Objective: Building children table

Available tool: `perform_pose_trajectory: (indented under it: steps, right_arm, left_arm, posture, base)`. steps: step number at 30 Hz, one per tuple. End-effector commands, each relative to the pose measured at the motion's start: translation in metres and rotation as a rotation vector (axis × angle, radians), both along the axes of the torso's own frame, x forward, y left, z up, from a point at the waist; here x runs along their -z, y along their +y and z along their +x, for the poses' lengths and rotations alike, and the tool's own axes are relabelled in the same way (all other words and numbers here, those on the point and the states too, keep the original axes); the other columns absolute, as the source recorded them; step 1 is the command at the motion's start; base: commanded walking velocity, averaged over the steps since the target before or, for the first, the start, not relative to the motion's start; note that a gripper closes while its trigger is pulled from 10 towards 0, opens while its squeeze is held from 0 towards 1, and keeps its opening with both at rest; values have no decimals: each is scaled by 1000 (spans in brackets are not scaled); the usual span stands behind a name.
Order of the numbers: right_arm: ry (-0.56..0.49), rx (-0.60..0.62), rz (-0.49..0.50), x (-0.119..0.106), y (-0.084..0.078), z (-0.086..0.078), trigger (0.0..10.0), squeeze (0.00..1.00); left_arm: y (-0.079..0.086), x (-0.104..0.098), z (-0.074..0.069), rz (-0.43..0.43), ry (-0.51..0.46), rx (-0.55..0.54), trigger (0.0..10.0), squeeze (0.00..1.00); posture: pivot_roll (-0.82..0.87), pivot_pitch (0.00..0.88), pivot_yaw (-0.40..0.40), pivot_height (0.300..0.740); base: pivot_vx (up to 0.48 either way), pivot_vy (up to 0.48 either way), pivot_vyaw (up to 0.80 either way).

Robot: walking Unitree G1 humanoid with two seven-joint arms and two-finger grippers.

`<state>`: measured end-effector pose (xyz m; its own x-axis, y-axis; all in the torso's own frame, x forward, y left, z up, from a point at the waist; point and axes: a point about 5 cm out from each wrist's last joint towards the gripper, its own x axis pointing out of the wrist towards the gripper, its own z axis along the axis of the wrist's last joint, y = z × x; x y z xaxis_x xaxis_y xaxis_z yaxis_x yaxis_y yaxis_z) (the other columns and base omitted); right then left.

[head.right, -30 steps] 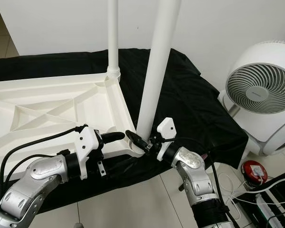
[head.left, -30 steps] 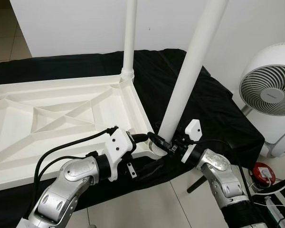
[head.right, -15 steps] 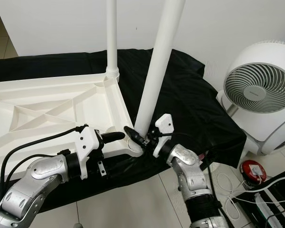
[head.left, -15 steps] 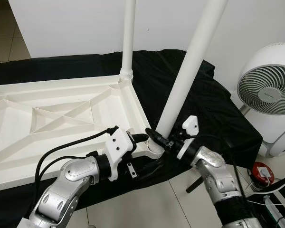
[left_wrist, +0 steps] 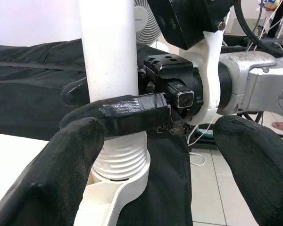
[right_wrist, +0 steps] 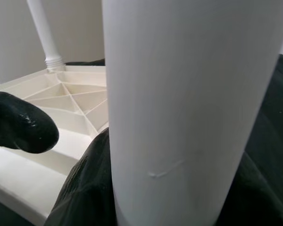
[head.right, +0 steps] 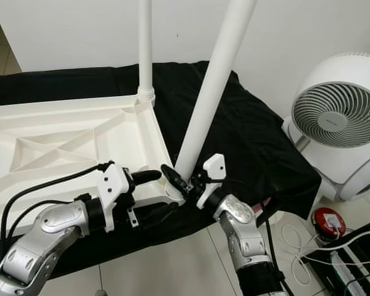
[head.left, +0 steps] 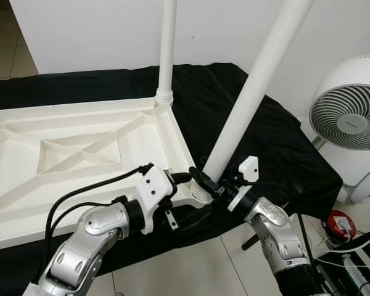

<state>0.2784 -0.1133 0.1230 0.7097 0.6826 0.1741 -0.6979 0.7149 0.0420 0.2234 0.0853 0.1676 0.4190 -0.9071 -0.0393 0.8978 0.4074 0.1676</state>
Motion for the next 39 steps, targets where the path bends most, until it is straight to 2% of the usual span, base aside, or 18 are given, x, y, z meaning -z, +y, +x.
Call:
perform_pose_trajectory:
  steps: [1, 4, 8, 11, 13, 18, 19, 26, 27, 31, 39]
  right_arm:
    - [107, 45, -50, 27, -6, -7, 10000, 0]
    - [85, 82, -92, 32, -5, -9, 10000, 0]
    - [67, 56, -170, 37, 0, -12, 10000, 0]
    - [75, 11, -298, 43, 3, -10, 10000, 0]
    - [90, -8, -306, 44, 4, -10, 10000, 0]
    - [101, -20, -298, 43, 3, -7, 10000, 0]
    - [131, -12, -247, 41, 0, -3, 10000, 0]
    - [142, 21, -170, 41, -3, -4, 10000, 0]
    - [152, 39, -120, 39, -3, -5, 10000, 0]
    - [184, 50, -54, 36, -3, -6, 10000, 0]
    - [205, 73, -55, 48, -4, -11, 10000, 0]
  left_arm:
    - [0, 1, 2, -3, -7, -41, 10000, 0]
    - [-1, 1, 3, -4, -7, -39, 10000, 0]
    - [-1, 1, 2, -3, -7, -37, 10000, 0]
    - [-1, 1, 2, -2, -7, -35, 10000, 0]
    - [-1, 1, 2, -2, -8, -34, 10000, 0]
    - [-1, 1, 2, -1, -9, -33, 10000, 0]
    - [-2, 1, 2, -2, -8, -32, 10000, 0]
    - [2, 1, 1, 4, -8, -40, 10000, 0]
    - [4, 2, 2, 8, -6, -48, 10000, 0]
    - [7, 2, 4, 15, -9, -58, 10000, 0]
    - [8, 0, 6, 17, -19, -59, 10000, 0]
  posture:
    - [-2, 49, -80, 740]
    - [-3, 50, -77, 740]
    - [-3, 51, -75, 740]
    - [-3, 52, -74, 740]
    - [-3, 51, -74, 740]
    - [-2, 51, -74, 740]
    - [1, 52, -76, 740]
    - [8, 51, -81, 740]
    - [9, 52, -81, 740]
    - [8, 51, -82, 740]
    - [3, 46, -79, 740]
  base:
    - [0, 0, 0]
    - [0, 0, 0]
    - [0, 0, 0]
    - [0, 0, 0]
    - [0, 0, 0]
    - [0, 0, 0]
    - [0, 0, 0]
    - [0, 0, 0]
    - [0, 0, 0]
    - [0, 0, 0]
    - [0, 0, 0]
